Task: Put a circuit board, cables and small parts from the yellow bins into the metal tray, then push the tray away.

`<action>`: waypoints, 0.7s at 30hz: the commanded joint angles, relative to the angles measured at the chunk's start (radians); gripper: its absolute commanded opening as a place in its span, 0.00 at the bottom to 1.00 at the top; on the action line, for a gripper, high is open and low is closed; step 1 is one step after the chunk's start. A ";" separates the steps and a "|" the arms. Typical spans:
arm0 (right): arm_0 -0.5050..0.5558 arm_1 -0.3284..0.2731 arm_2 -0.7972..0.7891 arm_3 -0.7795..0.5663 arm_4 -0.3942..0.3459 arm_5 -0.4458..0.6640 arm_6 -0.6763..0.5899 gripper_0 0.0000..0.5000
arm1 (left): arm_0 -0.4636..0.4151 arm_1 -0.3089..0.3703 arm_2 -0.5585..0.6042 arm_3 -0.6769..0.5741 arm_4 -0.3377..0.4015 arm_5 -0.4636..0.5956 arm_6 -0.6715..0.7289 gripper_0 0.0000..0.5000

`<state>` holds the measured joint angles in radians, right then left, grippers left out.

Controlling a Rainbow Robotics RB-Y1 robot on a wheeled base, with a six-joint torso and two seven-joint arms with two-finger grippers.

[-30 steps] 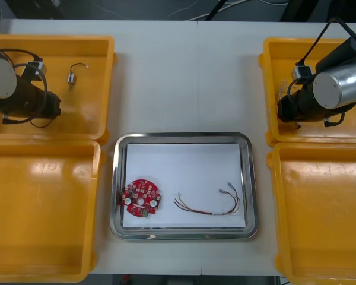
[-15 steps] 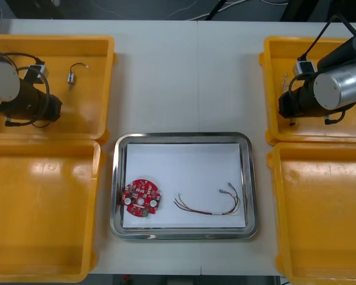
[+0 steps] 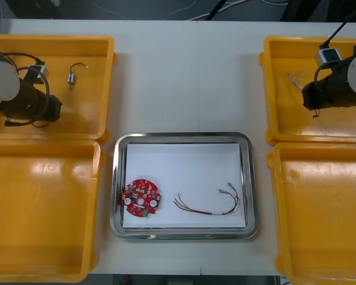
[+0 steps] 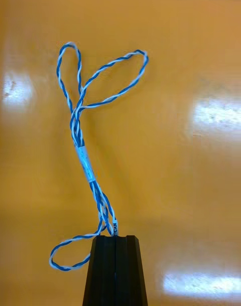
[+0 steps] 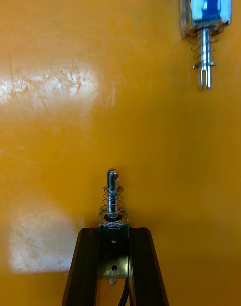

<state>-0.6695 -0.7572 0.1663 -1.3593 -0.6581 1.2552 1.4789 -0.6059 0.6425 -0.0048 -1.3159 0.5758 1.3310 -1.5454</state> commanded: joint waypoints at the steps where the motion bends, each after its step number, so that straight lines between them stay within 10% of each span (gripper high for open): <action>1: 0.008 -0.087 -0.074 -0.020 -0.029 0.038 0.080 0.00 | -0.045 0.035 0.055 -0.088 0.004 0.109 -0.058 0.00; 21: 0.019 -0.139 -0.136 0.146 -0.158 0.043 0.242 0.00 | -0.086 0.034 0.017 -0.441 0.079 0.514 0.275 0.00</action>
<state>-0.6567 -0.8459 0.0600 -1.2065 -0.8090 1.2942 1.7001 -0.6472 0.6427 0.0539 -1.6848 0.6090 1.8185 -1.4962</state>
